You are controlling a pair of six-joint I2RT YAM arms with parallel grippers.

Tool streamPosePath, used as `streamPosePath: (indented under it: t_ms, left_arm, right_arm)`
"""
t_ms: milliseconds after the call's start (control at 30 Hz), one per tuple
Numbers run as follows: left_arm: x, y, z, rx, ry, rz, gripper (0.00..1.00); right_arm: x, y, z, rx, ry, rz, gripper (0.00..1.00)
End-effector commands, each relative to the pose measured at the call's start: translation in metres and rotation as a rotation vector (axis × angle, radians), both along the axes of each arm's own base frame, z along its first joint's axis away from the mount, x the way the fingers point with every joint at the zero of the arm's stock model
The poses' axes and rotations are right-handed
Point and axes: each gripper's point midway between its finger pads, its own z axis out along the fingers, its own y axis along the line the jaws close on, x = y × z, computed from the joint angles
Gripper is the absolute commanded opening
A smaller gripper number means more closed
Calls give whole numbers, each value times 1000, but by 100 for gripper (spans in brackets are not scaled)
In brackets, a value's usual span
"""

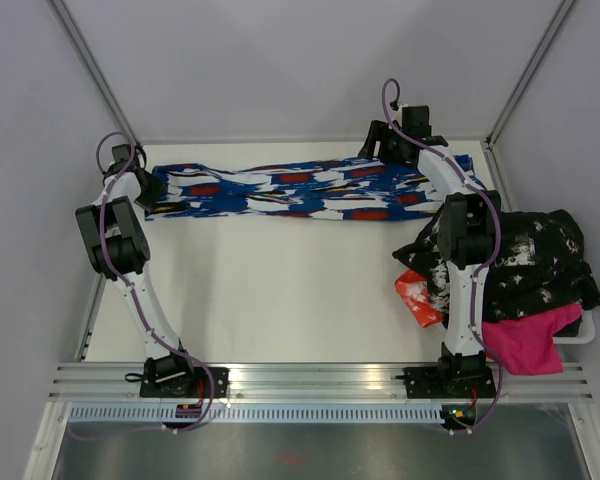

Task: Fold and stack the trousers
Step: Fold the trousers

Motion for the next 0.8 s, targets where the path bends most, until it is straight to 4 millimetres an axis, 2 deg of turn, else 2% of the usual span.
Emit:
streamPosePath:
  t_ms: [0,133,200,233,267,333,367,433,533,600,767]
  left_arm:
    - [12,8,-5,11,-26,32,55]
    - [8,8,-13,6,-2,36,55]
    - [7,9,-17,14,8,40,51]
    - [7,11,-18,17,10,42,47]
    - [9,11,-18,19,4,40,35]
    - [13,11,-14,18,-14,38,22]
    - [15,10,-13,16,-26,32,11]
    - [19,12,-4,29,-51,34,2]
    - [21,14,7,37,-69,32,2]
    - [21,14,23,49,-90,26,2]
    - [6,15,56,83,-71,19,2]
  right_arm:
    - [4,1,3,-7,-16,-6,83]
    - [3,-2,0,-18,-12,-9,83]
    - [4,-2,0,-24,-16,-11,82]
    - [5,-3,1,-28,-21,-11,82]
    - [6,-3,1,-32,-27,-13,82]
    - [8,-2,4,-28,-34,-6,83]
    - [7,0,5,-26,-35,0,83]
    - [10,0,6,-26,-36,5,82]
    - [8,-1,5,-33,-26,7,82]
    - [7,-1,5,-34,-21,5,83]
    - [0,-6,3,-50,-9,-12,82]
